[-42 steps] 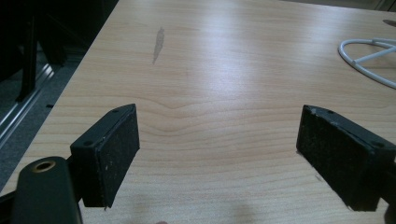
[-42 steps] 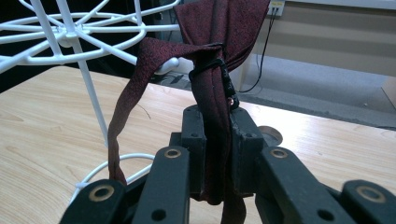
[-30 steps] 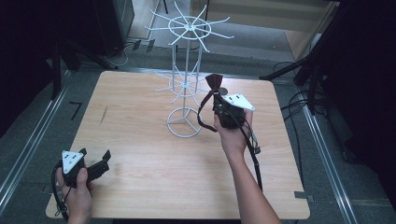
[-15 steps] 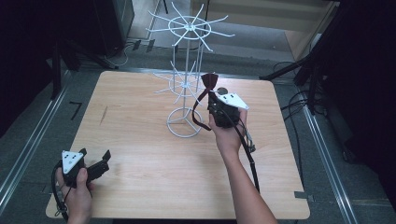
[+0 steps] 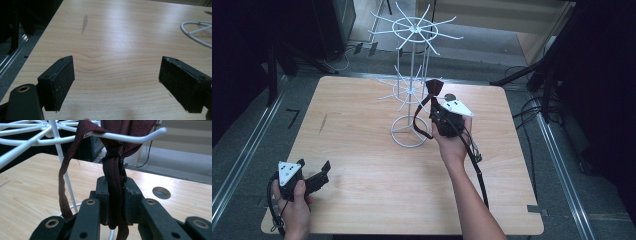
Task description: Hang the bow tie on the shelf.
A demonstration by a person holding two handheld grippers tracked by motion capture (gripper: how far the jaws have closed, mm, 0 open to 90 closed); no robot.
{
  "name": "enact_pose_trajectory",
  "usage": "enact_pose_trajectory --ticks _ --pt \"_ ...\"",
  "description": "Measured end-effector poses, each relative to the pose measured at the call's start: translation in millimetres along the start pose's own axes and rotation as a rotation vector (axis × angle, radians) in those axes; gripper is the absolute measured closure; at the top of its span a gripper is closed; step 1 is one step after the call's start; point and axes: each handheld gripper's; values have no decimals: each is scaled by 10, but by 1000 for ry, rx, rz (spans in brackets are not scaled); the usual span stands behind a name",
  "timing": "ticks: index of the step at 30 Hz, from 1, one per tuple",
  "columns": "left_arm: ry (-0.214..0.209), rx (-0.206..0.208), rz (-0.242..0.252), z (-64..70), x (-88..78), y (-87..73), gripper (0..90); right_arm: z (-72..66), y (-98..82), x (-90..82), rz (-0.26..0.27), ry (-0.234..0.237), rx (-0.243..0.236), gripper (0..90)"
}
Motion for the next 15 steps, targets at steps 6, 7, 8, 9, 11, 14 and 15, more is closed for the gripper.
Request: enact_pose_trajectory --ticks 6,7,8,9,11,14,15 --pt "-1 0 0 -1 0 0 137 44 -43 25 -14 34 20 726" --pt "-1 0 0 -1 0 0 137 44 -43 25 -14 34 20 726" --pt "-2 1 1 0 1 0 137 63 -60 22 -12 51 24 690" --pt "-2 1 1 0 1 0 137 73 -70 19 -13 62 26 671" --pt "-2 0 2 1 1 0 137 93 -83 13 -15 72 20 602" --pt "-1 1 4 4 2 0 137 114 -105 -23 -8 76 19 516" --pt "-1 1 4 4 2 0 137 114 -105 -23 -8 76 19 516"
Point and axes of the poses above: each handheld gripper's, and its own axes: x roughly forward along the jaws, y roughly out of its top, z roughly to its right, and after that the axes turned 11 degrees about x, right-handed
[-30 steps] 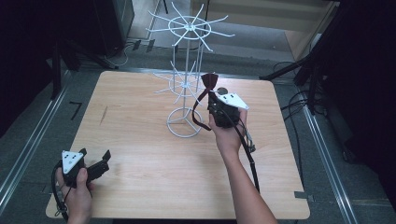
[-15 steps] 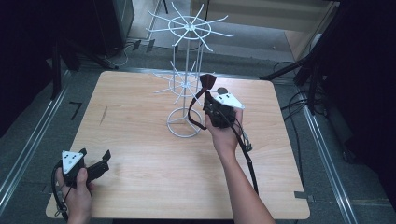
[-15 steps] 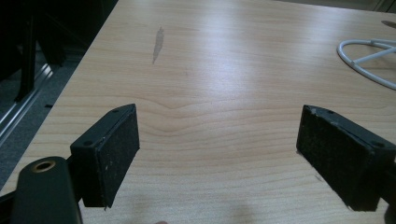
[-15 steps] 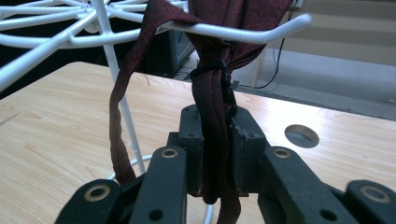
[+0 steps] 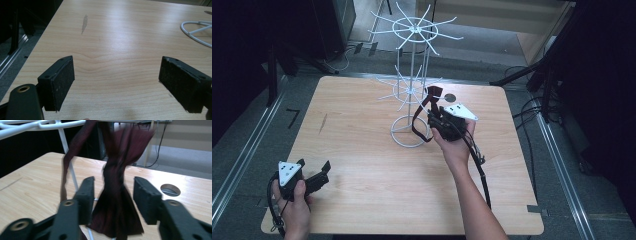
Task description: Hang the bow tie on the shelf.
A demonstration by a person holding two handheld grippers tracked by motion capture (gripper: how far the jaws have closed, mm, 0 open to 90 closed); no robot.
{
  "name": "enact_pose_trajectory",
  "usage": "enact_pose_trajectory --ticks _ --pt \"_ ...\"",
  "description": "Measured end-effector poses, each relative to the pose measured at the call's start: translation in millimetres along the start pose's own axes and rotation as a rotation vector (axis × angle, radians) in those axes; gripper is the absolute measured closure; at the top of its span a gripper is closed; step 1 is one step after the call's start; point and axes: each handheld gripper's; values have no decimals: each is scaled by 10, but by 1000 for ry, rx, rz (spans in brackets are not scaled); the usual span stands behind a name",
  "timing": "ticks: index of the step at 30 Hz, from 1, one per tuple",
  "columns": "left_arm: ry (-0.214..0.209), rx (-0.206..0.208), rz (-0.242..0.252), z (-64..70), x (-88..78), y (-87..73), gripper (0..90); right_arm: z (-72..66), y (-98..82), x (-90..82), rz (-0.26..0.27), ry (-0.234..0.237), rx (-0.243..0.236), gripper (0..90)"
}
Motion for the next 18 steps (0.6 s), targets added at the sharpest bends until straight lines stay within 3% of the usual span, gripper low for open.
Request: enact_pose_trajectory --ticks 1,3,10,18 --pt "0 0 0 0 -1 0 137 23 -10 -30 0 9 3 443" --pt "0 1 1 -1 -1 -1 137 30 -13 -39 0 13 6 414" --pt "1 1 0 0 -1 0 137 76 -16 -136 -17 37 13 178" --pt "2 4 1 3 -3 -1 137 130 -19 -290 -5 65 17 137"
Point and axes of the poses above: each handheld gripper's, and its own axes: x roughly forward along the jaws, y roughly out of its top, z roughly to its right, and after that the axes turned 11 degrees about x, right-handed
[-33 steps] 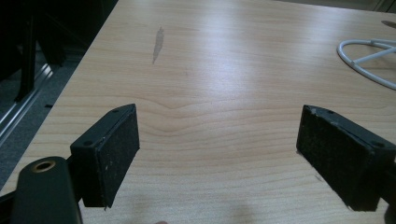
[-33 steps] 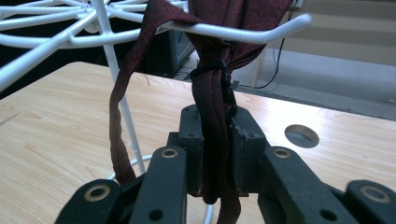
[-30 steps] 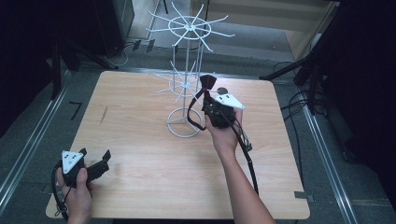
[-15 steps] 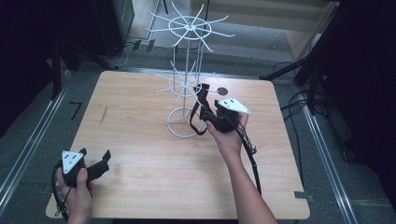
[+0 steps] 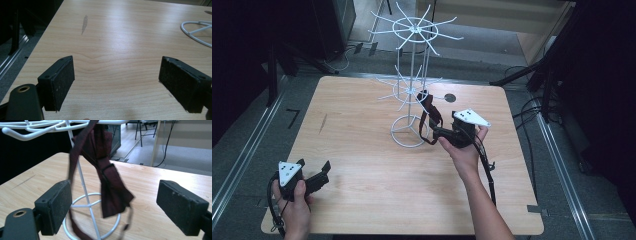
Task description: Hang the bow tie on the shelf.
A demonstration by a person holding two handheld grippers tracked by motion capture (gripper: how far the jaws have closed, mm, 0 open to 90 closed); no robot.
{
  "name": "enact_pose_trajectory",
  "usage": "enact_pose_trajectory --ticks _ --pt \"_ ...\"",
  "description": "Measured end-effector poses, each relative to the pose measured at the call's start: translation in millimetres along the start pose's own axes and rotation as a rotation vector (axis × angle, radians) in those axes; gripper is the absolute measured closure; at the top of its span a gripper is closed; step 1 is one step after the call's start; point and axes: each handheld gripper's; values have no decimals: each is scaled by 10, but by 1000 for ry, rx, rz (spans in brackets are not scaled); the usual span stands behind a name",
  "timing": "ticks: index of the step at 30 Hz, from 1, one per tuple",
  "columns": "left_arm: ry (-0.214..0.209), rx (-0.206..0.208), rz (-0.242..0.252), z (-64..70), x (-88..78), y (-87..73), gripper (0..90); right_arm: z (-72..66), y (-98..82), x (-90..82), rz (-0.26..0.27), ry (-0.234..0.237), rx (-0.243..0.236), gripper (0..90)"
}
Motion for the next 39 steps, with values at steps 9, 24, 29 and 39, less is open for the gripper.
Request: enact_pose_trajectory --ticks 9,24,29,39 --pt "-2 4 10 10 -7 -3 137 138 -59 -194 12 -9 12 135" --pt "-3 5 12 8 -8 -4 137 484 -227 -466 2 -59 23 135" --pt "-1 2 15 9 -8 -5 137 620 -305 -580 2 -77 36 135" --pt "0 3 14 10 -12 -5 137 796 -396 -762 7 -103 54 136"
Point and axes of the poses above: each handheld gripper's, and its own axes: x roughly forward along the jaws, y roughly out of its top, z roughly to its right, and after that the axes turned 11 degrees about x, right-handed
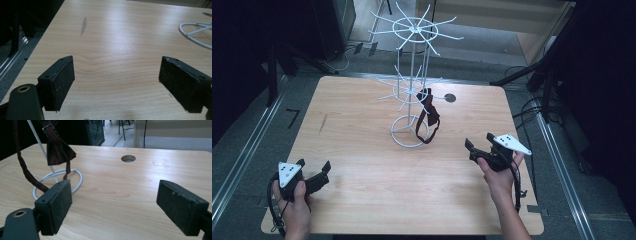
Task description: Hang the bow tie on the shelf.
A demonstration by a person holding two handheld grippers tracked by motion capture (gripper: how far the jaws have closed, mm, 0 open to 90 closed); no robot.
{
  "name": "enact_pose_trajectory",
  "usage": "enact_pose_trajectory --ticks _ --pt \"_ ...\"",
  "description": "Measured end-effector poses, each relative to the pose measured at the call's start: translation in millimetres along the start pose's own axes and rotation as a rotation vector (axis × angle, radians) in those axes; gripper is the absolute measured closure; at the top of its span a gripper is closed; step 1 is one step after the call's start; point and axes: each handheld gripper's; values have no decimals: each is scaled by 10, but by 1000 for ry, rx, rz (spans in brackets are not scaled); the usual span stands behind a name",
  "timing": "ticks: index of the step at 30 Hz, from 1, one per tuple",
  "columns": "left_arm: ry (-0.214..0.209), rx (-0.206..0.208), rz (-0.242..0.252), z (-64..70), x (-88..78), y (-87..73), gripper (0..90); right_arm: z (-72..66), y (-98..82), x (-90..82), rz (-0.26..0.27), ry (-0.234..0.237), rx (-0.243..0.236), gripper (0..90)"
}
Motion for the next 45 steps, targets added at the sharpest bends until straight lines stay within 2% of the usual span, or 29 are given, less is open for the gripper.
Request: enact_pose_trajectory --ticks 3,5,7,19,28,45 --pt "-8 -20 1 -20 -2 -3 137 73 -61 -66 5 -2 20 140" --pt "-13 -47 4 -45 -6 -9 137 108 -93 -97 8 -8 21 140" --pt "-13 -56 8 -55 -7 -12 136 141 -124 -129 6 -9 24 140" --pt "-9 -36 7 -38 -9 -9 137 384 -291 -311 3 -46 41 140" --pt "-7 -34 6 -36 -9 -8 137 553 -372 -448 -4 -77 37 140" --pt "-6 -35 8 -37 -11 -10 137 844 -528 -676 -23 -114 66 136"
Point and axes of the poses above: each handheld gripper's, and its own axes: x roughly forward along the jaws, y roughly out of its top, z roughly to its right, and after that the axes turned 11 degrees about x, right-handed
